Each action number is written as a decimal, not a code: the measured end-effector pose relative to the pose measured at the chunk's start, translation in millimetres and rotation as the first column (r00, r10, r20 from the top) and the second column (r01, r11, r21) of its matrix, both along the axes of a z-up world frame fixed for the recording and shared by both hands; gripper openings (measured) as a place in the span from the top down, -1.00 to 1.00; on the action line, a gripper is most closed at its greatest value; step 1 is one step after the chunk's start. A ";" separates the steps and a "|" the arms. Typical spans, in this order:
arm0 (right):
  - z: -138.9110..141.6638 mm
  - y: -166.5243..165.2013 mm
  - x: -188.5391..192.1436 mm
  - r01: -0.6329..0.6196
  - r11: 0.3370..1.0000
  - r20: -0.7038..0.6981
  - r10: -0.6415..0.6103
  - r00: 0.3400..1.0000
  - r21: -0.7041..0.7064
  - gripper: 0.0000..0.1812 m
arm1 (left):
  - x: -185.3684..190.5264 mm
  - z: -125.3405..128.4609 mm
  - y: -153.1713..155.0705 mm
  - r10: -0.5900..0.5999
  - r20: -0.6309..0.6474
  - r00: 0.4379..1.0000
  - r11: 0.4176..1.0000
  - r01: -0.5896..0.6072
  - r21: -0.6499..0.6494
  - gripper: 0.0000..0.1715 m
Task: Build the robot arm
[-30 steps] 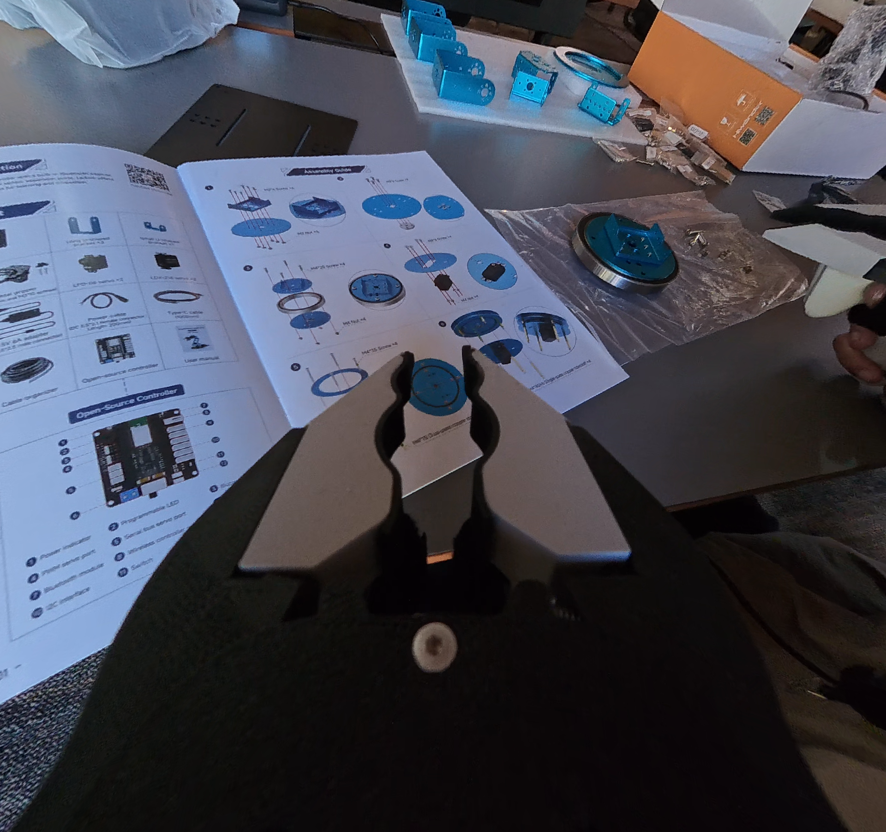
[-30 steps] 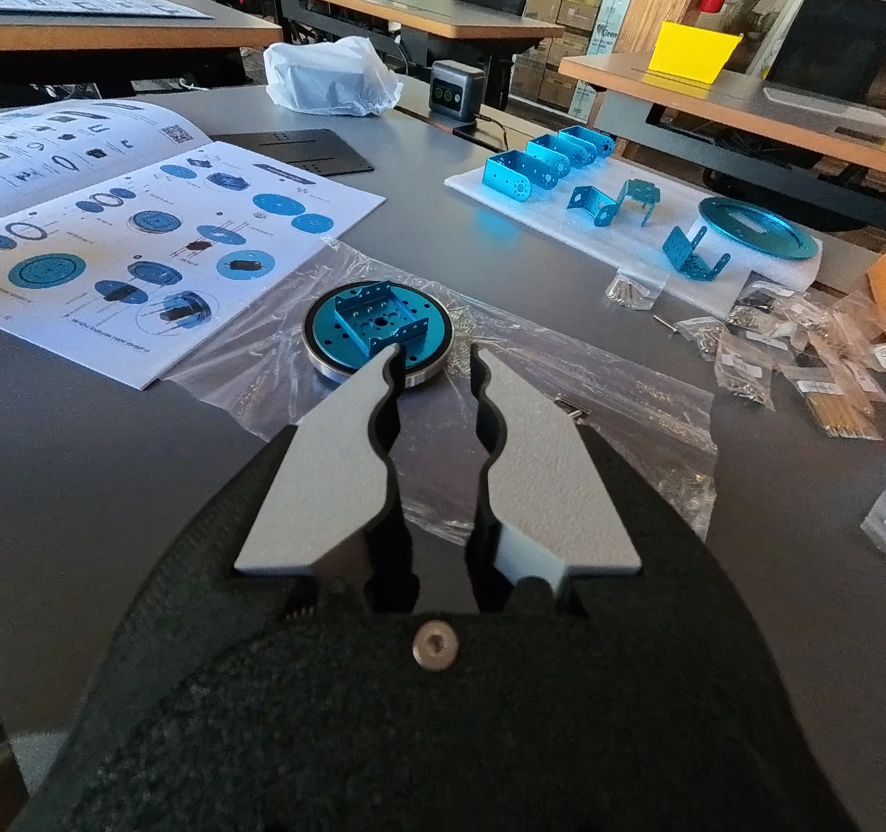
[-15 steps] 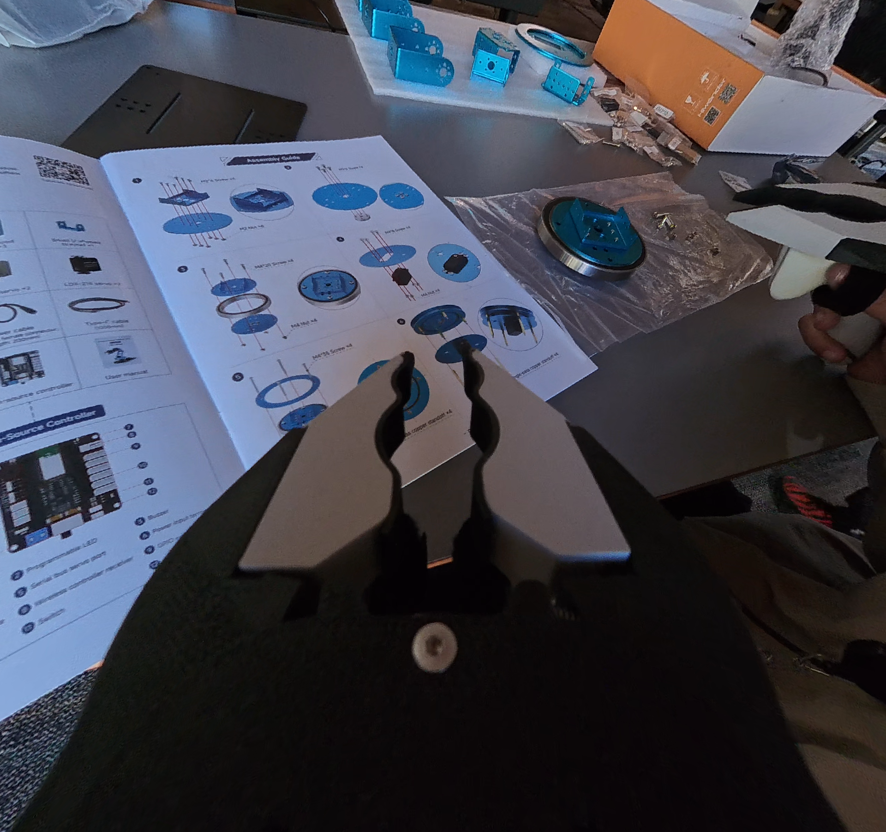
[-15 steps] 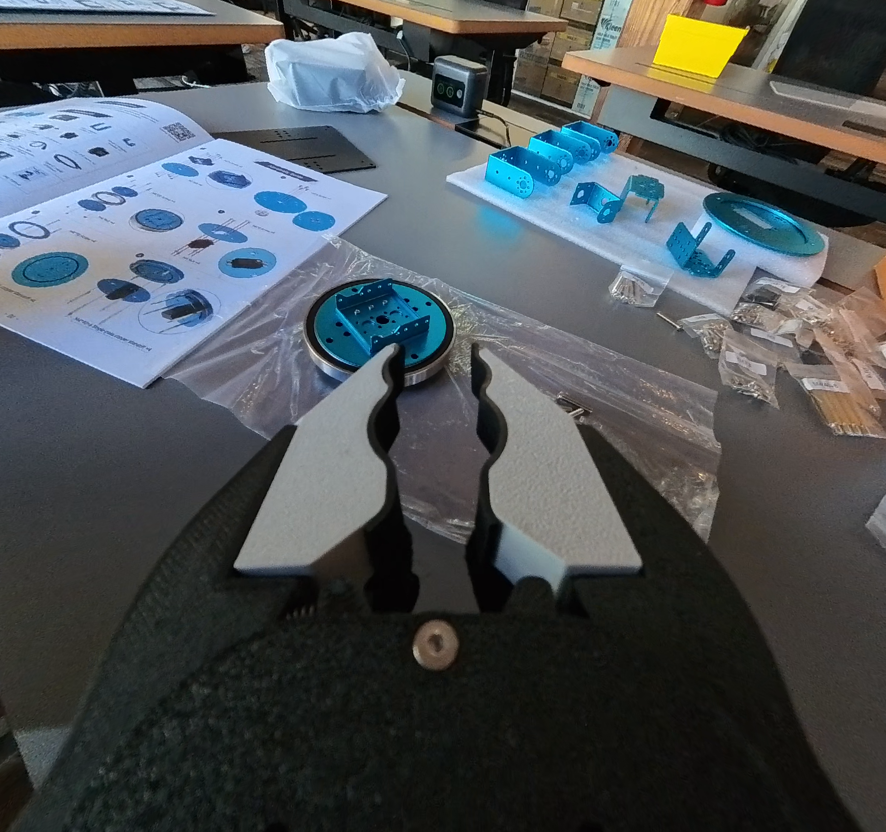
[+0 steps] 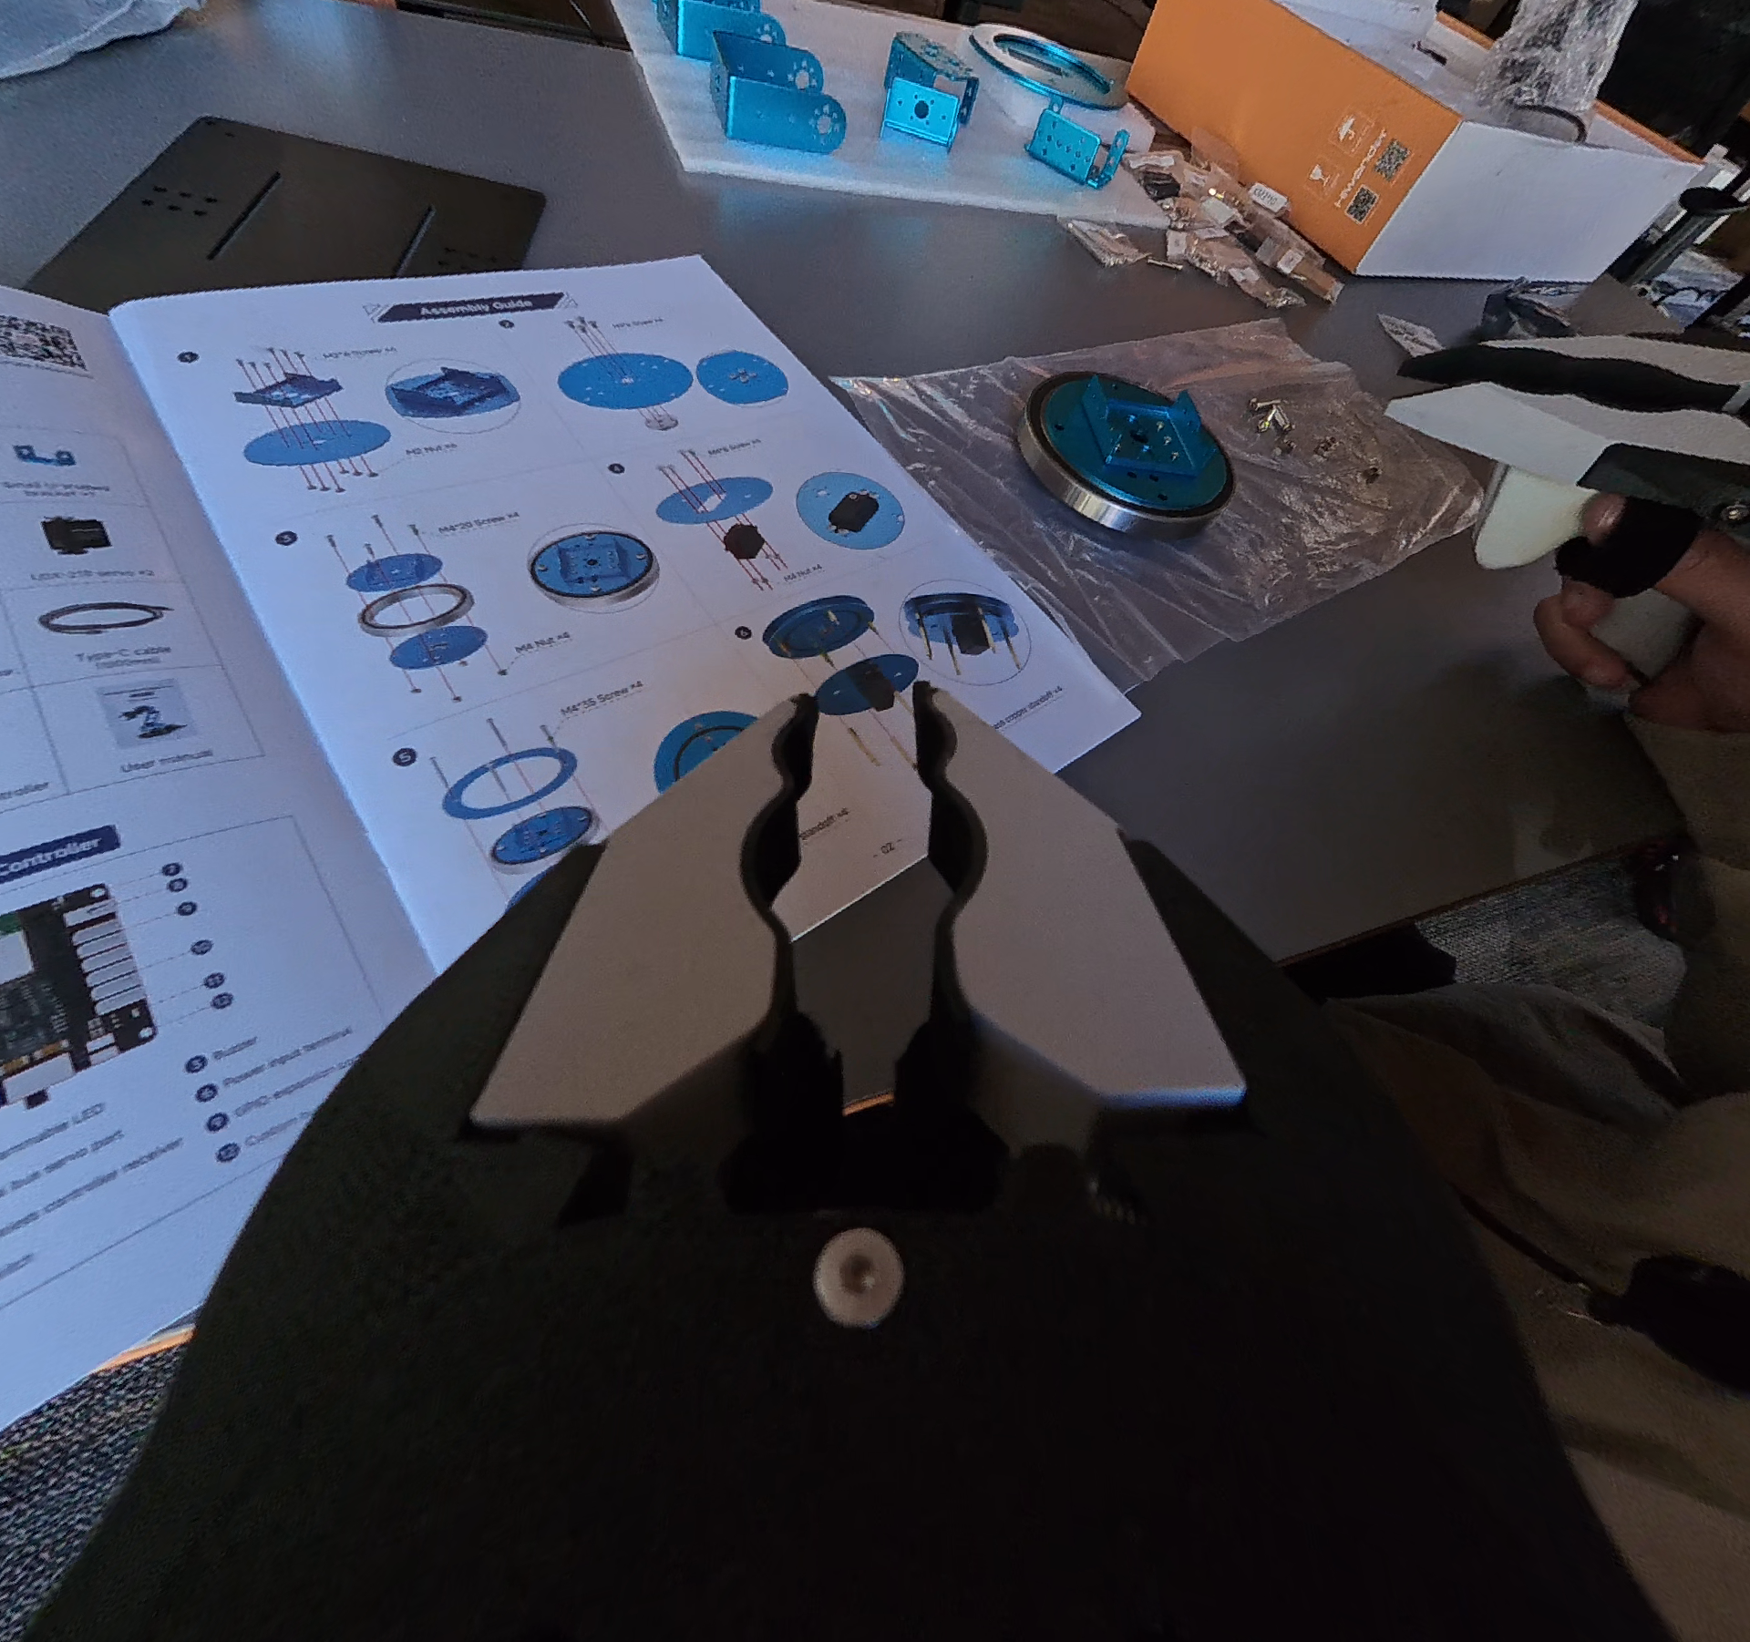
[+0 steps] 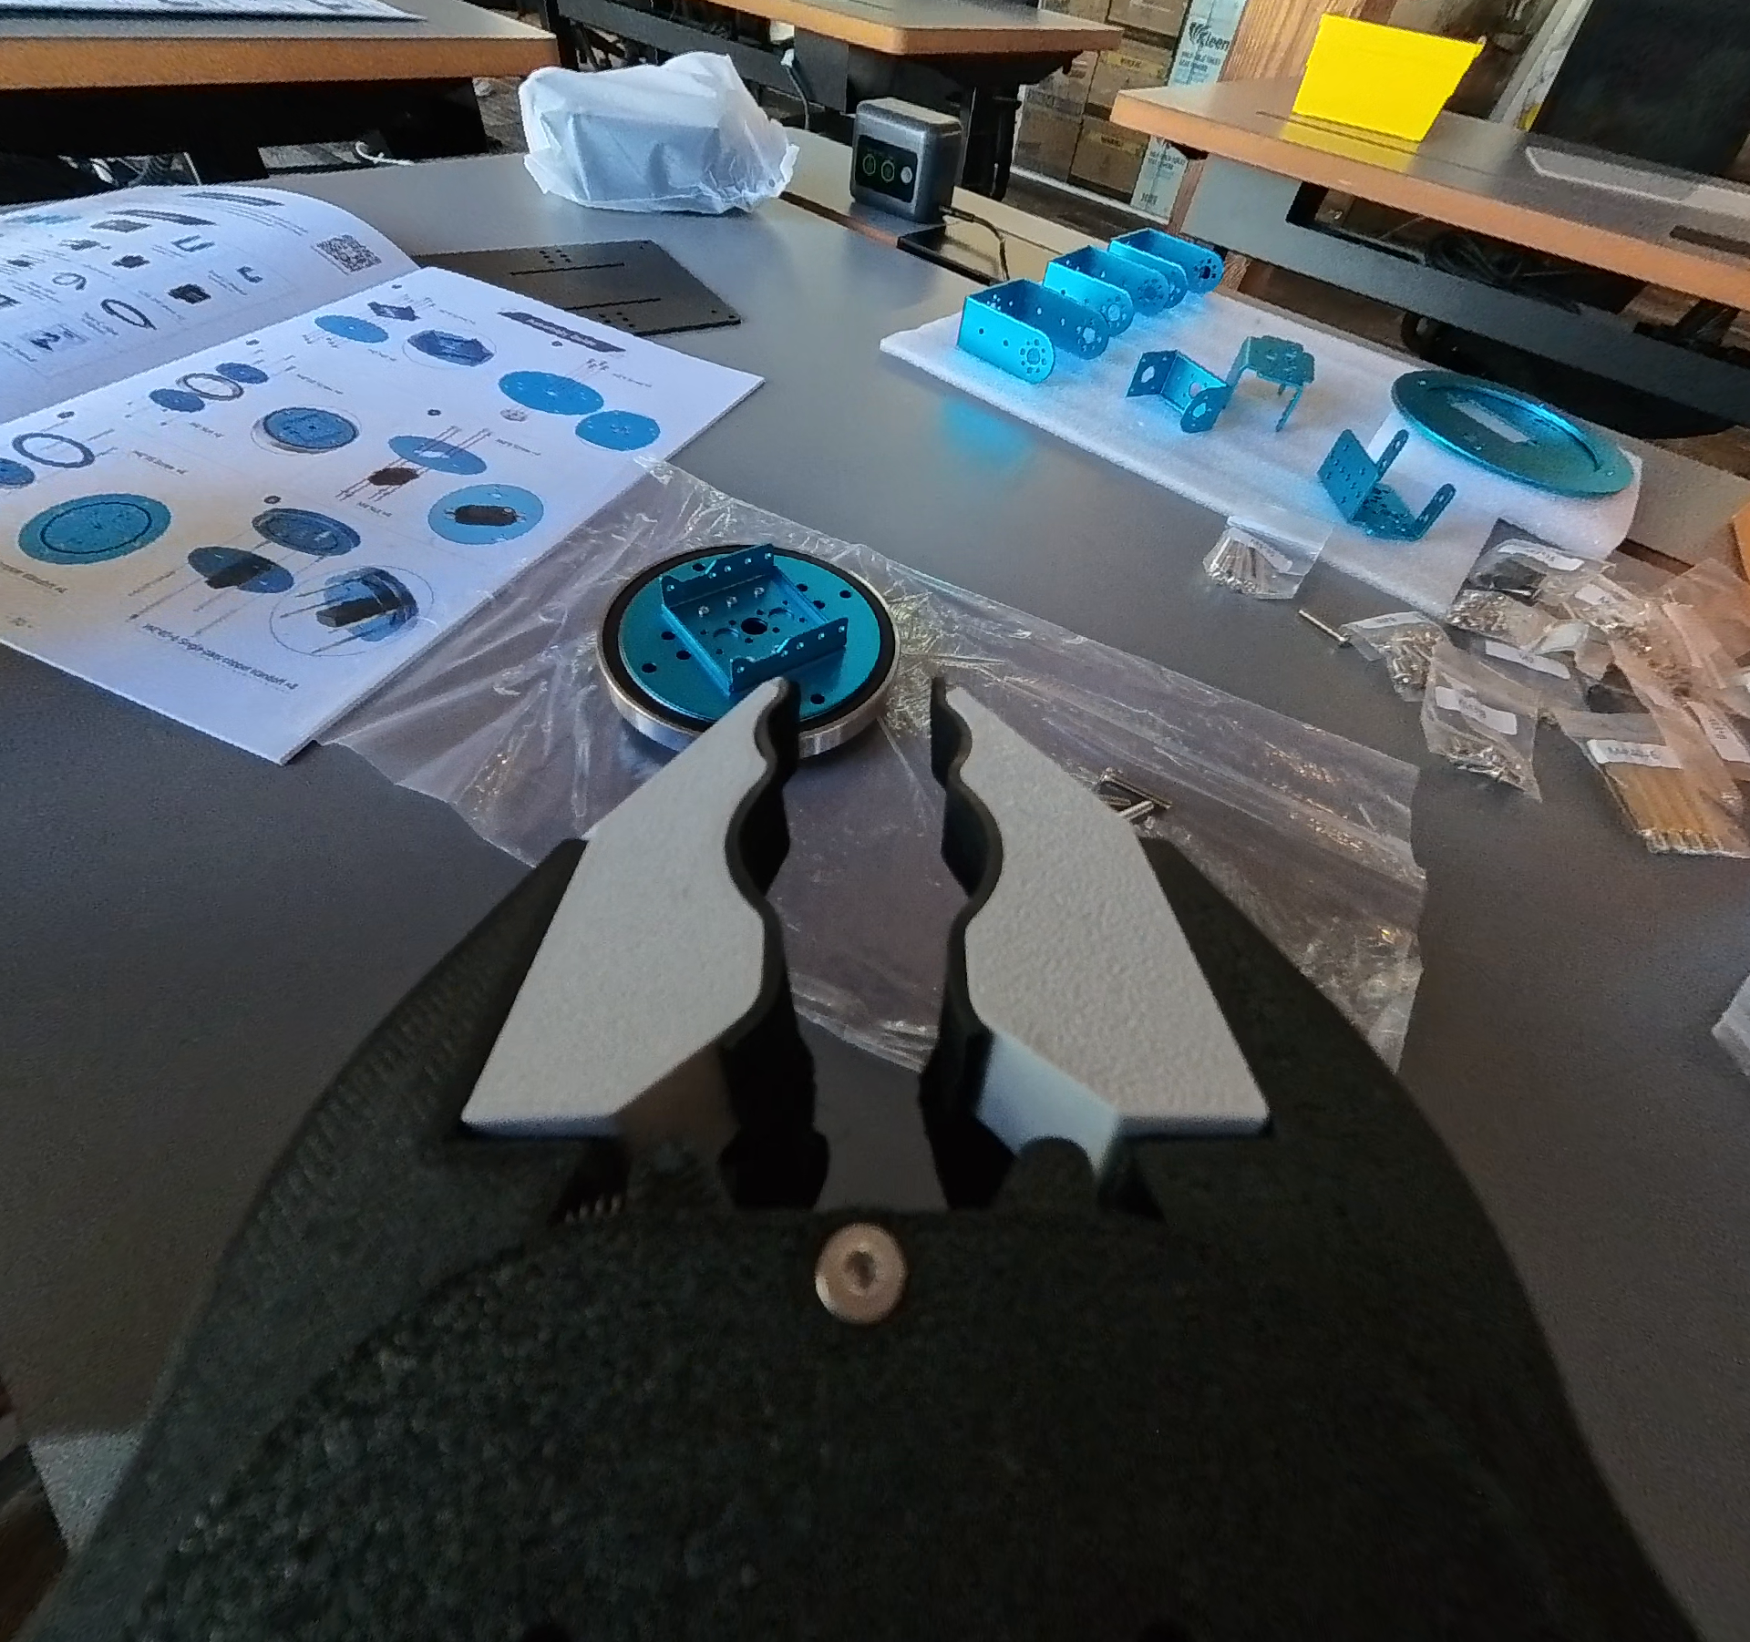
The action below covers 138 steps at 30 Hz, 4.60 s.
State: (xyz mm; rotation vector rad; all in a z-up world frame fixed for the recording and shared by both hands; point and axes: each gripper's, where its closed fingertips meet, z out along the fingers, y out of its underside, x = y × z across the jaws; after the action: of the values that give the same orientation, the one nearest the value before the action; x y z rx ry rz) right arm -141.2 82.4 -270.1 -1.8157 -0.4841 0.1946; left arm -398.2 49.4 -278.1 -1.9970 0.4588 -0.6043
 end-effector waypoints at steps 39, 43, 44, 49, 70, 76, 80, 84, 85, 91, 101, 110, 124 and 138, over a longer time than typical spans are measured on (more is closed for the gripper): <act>-0.2 1.3 -5.7 -0.057 0.997 -0.103 0.052 0.993 -0.050 0.66 | -86.0 -12.7 32.5 0.182 -0.282 0.942 0.973 -0.214 -0.086 0.68; -2.7 3.7 -5.4 -0.057 0.996 -0.105 0.049 0.993 -0.069 0.67 | -78.6 -22.6 37.8 0.146 -0.293 0.945 0.972 -0.193 -0.138 0.53; -2.8 5.1 -5.2 -0.059 0.996 -0.112 0.050 0.992 -0.073 0.67 | -75.4 -24.6 37.7 0.127 -0.295 0.947 0.973 -0.177 -0.148 0.52; -6.8 9.0 -7.7 -0.075 0.992 -0.120 0.062 0.991 -0.105 0.68 | -71.2 -27.7 43.4 0.103 -0.291 0.951 0.973 -0.157 -0.167 0.51; -4.4 -5.1 -5.2 -0.204 0.963 -0.264 0.153 0.952 -0.178 0.73 | 7.4 10.2 36.1 -0.050 -0.059 0.997 0.993 0.043 -0.106 0.52; -14.8 -15.7 40.0 -0.195 0.919 -0.064 0.184 0.981 -0.343 0.73 | 59.9 24.0 45.6 -0.172 0.018 0.985 0.979 0.173 -0.108 0.56; -11.1 -6.8 10.4 -0.305 0.892 -0.086 0.293 0.952 -0.333 0.71 | 101.7 18.7 55.6 -0.253 0.024 0.967 0.959 0.254 -0.129 0.60; -16.9 18.4 -29.9 -0.355 0.893 -0.004 0.368 0.930 -0.278 0.47 | 146.7 9.1 58.0 -0.348 0.032 0.937 0.923 0.348 -0.164 0.61; -18.6 24.2 -36.7 -0.371 0.891 0.010 0.387 0.922 -0.264 0.43 | 153.4 9.5 58.8 -0.358 0.044 0.933 0.918 0.360 -0.167 0.60; -39.9 41.7 -50.3 -0.421 0.861 0.104 0.465 0.879 -0.287 0.42 | 159.9 4.7 70.9 -0.354 0.053 0.934 0.915 0.357 -0.187 0.61; -47.0 40.2 -54.2 -0.472 0.827 0.089 0.518 0.851 -0.305 0.54 | 175.8 -13.4 76.5 -0.378 0.053 0.924 0.892 0.379 -0.246 0.60; -34.9 34.1 -60.2 -0.492 0.856 0.284 0.516 0.808 -0.157 0.55 | 183.1 -22.5 79.8 -0.374 0.001 0.927 0.896 0.362 -0.257 0.67; -30.1 29.6 -68.5 -0.505 0.856 0.252 0.515 0.819 -0.110 0.55 | 172.8 -29.7 88.0 -0.337 -0.243 0.909 0.937 0.298 -0.184 0.99; -6.8 45.9 34.3 -0.392 0.898 0.049 0.409 0.911 -0.200 0.67 | 170.3 -14.0 90.9 -0.291 -0.267 0.919 0.955 0.263 -0.136 1.00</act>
State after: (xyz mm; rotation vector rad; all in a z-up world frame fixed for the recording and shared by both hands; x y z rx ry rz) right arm -106.9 128.3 -277.0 -1.8947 -0.9326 0.4566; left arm -227.9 140.3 -292.1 -2.1395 0.9166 -0.5192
